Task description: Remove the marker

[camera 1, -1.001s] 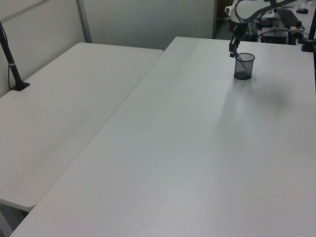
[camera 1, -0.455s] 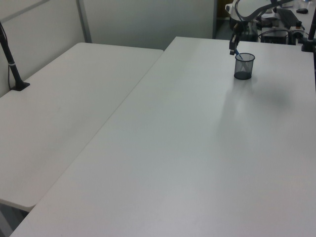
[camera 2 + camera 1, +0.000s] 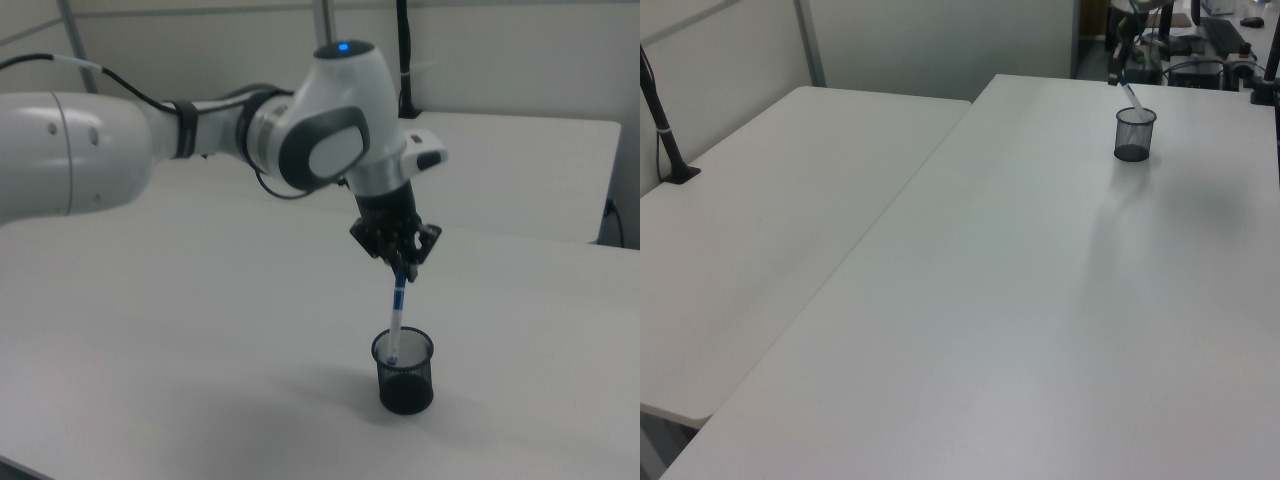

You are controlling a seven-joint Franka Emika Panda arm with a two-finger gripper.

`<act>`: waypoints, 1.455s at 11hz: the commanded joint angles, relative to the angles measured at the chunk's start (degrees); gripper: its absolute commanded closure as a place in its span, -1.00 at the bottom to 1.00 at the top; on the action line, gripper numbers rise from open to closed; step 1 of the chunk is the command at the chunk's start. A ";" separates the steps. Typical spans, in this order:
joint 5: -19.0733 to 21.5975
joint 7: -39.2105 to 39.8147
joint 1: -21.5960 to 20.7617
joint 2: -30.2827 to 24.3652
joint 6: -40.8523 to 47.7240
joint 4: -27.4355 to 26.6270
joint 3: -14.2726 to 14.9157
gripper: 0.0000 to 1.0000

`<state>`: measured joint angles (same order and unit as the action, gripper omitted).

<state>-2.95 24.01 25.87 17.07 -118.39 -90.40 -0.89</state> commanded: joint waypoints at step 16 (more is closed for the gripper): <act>-2.41 -9.22 -13.21 7.88 11.35 -1.53 -0.43 0.24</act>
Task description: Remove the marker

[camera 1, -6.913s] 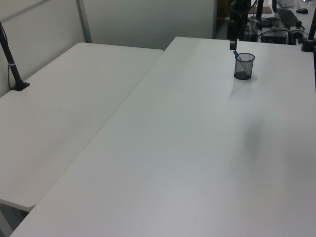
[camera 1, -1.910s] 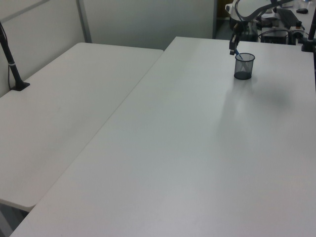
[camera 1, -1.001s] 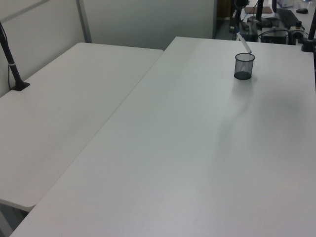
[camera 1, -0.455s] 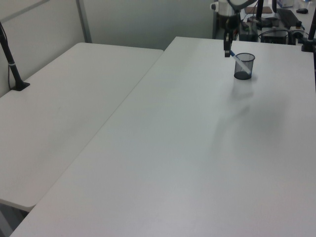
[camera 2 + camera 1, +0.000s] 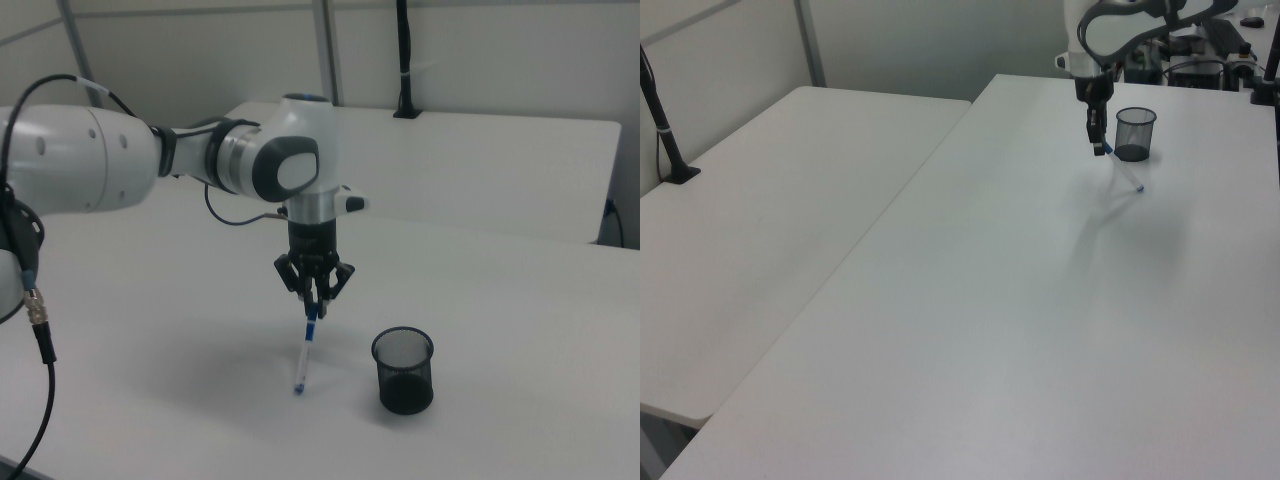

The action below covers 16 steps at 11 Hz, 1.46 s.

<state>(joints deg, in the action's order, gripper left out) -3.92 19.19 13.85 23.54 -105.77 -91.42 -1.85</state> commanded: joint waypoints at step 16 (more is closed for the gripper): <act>0.14 -28.77 -18.68 -23.88 15.85 -1.38 1.23 -1.00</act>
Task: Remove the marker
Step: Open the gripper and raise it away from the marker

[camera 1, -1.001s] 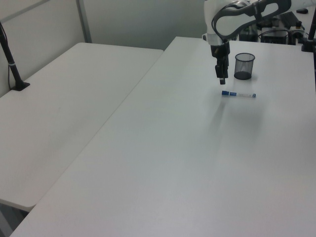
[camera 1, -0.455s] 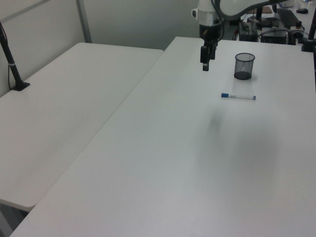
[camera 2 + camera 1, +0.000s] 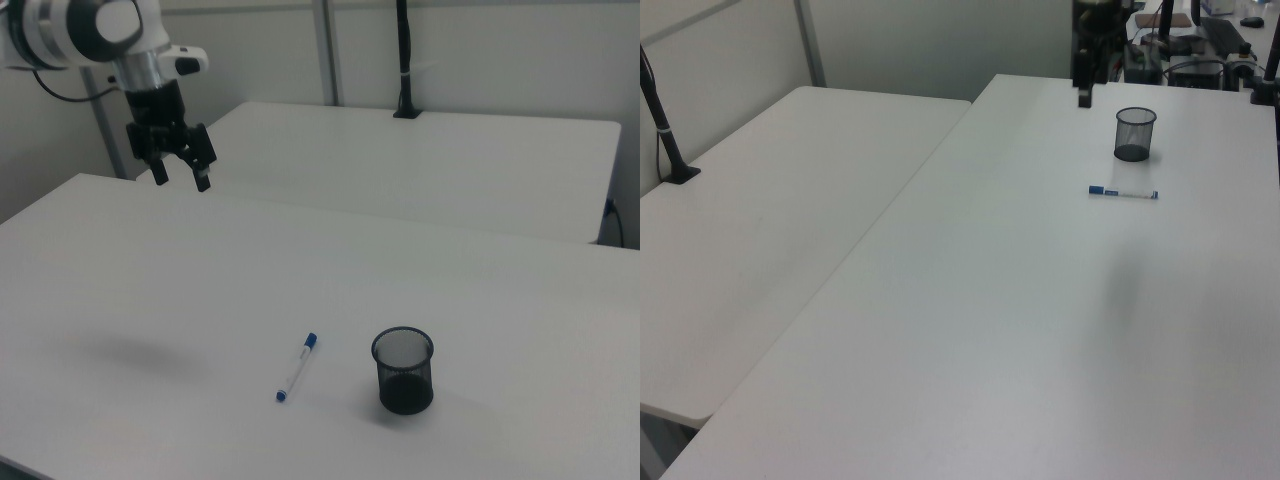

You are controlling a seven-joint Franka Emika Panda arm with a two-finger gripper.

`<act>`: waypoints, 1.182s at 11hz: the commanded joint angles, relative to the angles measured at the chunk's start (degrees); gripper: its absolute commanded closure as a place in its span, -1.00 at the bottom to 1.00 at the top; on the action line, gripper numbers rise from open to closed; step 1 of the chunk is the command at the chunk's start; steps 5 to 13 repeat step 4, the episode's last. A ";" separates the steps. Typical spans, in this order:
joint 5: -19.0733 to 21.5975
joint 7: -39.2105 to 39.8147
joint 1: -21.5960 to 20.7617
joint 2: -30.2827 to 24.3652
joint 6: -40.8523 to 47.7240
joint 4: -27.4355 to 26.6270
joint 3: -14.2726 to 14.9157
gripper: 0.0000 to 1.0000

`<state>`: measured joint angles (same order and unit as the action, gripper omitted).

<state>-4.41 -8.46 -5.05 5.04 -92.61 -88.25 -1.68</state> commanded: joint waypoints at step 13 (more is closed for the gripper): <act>0.72 -1.03 1.18 -5.31 2.70 -3.60 1.24 -1.00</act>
